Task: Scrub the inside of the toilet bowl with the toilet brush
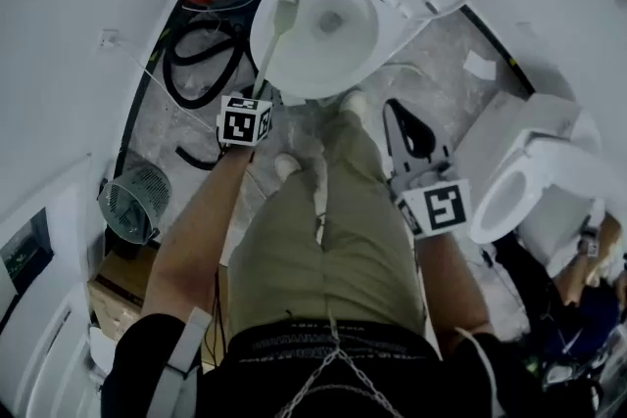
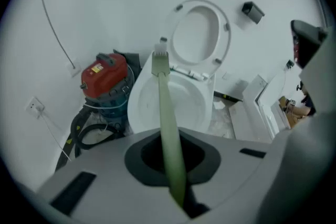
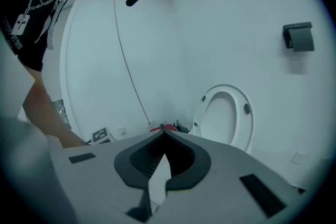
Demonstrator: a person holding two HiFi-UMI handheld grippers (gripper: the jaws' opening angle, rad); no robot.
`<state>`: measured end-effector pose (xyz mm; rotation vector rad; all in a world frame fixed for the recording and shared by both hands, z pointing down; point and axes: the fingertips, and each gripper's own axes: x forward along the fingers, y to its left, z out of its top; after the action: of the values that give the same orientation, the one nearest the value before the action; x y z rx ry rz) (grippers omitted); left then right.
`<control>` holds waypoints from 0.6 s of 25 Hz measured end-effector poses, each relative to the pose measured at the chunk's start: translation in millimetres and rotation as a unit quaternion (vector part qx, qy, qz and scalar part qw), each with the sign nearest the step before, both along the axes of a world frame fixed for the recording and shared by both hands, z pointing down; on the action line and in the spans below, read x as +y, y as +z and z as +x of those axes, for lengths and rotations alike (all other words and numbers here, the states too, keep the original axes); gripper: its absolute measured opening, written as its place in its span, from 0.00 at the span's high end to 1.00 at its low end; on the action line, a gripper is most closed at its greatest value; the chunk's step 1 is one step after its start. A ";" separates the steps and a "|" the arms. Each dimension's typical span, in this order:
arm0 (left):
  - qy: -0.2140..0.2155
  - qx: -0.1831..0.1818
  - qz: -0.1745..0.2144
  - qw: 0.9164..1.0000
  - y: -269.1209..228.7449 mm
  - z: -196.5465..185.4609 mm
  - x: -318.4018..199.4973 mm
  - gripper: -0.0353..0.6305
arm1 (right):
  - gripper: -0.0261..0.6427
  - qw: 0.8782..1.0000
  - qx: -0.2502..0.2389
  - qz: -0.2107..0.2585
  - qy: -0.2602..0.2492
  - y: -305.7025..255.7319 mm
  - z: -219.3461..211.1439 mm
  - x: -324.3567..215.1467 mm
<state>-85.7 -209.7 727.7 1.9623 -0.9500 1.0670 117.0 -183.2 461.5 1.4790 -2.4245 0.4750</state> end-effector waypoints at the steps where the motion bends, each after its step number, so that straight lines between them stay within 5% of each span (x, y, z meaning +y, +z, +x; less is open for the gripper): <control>1: -0.010 0.014 0.020 1.000 -18.8 -3.0 6.4 0.95 | 0.96 1.000 0.001 0.004 0.004 -5.0 -2.6 3.9; 7: -0.028 0.066 0.140 0.988 -154.7 -17.5 24.9 0.94 | 0.96 0.999 0.019 0.036 0.010 -38.1 -15.3 23.2; 15: -0.024 0.100 0.295 0.950 -342.2 -44.6 44.2 0.94 | 0.96 0.997 0.024 0.079 0.007 -127.3 -37.5 47.1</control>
<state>-130.3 -165.5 385.5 2.4493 -1.2966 0.5691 79.5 -136.1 334.2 1.5504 -2.4656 0.2524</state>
